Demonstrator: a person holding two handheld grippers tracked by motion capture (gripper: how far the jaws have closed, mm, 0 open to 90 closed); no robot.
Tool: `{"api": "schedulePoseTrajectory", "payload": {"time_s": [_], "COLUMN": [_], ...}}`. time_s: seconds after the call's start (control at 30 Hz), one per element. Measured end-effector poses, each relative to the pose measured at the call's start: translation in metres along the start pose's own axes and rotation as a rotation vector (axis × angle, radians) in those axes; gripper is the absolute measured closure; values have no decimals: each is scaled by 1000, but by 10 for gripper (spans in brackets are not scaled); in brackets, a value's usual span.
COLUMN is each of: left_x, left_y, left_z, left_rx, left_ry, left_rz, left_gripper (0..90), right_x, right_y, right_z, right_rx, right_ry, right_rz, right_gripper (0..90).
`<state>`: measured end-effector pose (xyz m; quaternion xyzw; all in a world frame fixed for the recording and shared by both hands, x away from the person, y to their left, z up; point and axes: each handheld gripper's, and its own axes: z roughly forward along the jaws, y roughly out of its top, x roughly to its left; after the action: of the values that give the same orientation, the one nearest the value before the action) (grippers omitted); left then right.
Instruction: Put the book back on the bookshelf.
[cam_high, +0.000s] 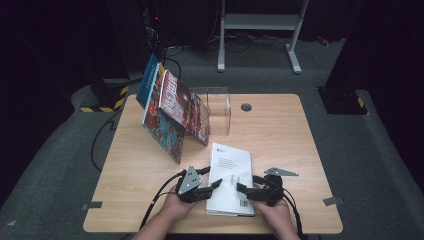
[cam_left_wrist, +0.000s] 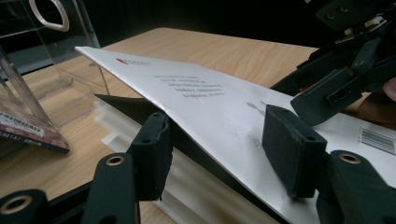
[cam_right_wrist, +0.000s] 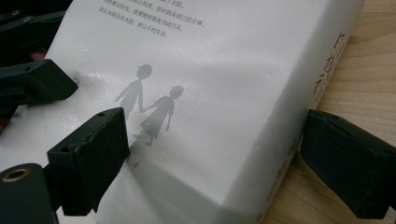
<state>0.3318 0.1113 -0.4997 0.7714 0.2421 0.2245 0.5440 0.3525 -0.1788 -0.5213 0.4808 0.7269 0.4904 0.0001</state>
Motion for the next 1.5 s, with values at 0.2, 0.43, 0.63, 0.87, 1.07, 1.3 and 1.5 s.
{"api": "schedulePoseTrajectory", "payload": {"time_s": [0.2, 0.43, 0.63, 0.87, 1.07, 1.3, 1.5], "left_x": [-1, -2, -5, -9, -12, -16, -14], "left_y": [0, 1, 2, 4, 5, 7, 7], "left_z": [-1, -2, -4, -7, -9, -12, -11], "left_rx": [-13, -26, -37, -57, -69, -94, -78], "left_ry": [1, 4, 11, 24, 29, 34, 31], "left_rz": [21, 41, 60, 102, 125, 167, 153], "left_gripper": [440, 440, 441, 441, 441, 441, 441], "right_x": [-2, -8, -12, -16, -17, -23, -20], "right_y": [2, 3, 5, 6, 7, 8, 10], "right_z": [0, 2, 2, 3, 2, 5, 4], "right_rx": [14, 13, 17, 23, 23, 36, 47], "right_ry": [15, 46, 75, 112, 135, 218, 201], "right_rz": [10, 36, 64, 94, 107, 152, 154], "right_gripper": [76, 75, 74, 72, 71, 72, 89]}}
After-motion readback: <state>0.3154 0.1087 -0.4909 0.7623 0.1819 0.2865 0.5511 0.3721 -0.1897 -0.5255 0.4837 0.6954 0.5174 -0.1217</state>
